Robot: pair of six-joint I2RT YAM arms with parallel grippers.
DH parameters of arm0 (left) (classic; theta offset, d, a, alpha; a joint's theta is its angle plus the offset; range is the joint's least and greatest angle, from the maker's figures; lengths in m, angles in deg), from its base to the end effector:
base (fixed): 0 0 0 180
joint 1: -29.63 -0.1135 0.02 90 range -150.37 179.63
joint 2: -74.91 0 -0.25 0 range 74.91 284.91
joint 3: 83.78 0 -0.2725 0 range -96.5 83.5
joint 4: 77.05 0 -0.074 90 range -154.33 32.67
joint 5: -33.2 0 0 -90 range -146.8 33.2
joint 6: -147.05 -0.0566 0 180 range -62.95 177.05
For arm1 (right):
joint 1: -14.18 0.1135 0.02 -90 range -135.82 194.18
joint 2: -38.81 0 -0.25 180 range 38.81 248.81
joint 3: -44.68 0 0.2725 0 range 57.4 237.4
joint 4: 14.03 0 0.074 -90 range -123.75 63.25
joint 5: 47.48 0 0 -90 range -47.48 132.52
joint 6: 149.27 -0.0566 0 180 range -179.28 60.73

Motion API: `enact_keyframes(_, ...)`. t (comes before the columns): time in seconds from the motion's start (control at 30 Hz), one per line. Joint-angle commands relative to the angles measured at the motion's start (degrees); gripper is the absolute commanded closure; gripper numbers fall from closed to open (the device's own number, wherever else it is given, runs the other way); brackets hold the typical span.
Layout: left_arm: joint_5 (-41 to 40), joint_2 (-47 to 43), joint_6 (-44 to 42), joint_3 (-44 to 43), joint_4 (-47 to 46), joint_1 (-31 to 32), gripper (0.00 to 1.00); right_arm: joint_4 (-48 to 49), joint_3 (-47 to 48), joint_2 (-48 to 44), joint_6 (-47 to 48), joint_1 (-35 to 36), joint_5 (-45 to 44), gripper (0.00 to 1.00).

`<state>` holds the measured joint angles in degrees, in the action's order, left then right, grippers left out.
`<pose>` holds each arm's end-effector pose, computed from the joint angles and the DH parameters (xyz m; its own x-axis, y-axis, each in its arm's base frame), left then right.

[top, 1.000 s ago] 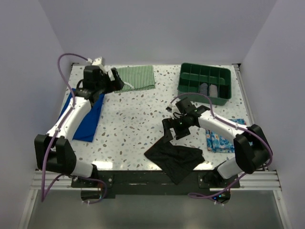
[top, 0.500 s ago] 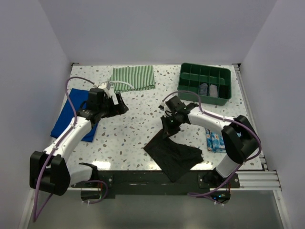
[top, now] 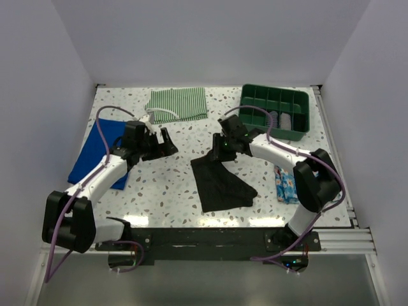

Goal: Roll the underwear
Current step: Flatten out the underwear at the center of the board.

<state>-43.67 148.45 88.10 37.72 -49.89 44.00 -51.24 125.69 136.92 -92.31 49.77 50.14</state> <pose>0.2952 -0.0889 0.1958 -0.7662 -0.3222 -0.5560 0.0111 0.8584 -0.5128 0.3141 0.2340 0.1752 -0.9025 0.0187 -0.4303 -0.1762 0.8957 0.4084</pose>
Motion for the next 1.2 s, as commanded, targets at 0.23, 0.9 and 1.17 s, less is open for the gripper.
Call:
enact_keyframes(0.23,-4.42,-1.56,1.12,0.96,-0.46,1.01,0.00,-3.72,1.41,-6.60,3.68,-0.17,-11.13,0.15)
enact_keyframes(0.9,-16.38,-4.54,5.60,3.59,7.19,-5.67,0.00,-7.76,16.34,9.02,7.02,11.33,-9.10,0.35)
enact_keyframes(1.17,-14.62,-5.69,4.81,5.09,6.31,-6.90,0.00,-10.13,22.40,17.37,7.28,13.53,-11.74,0.39)
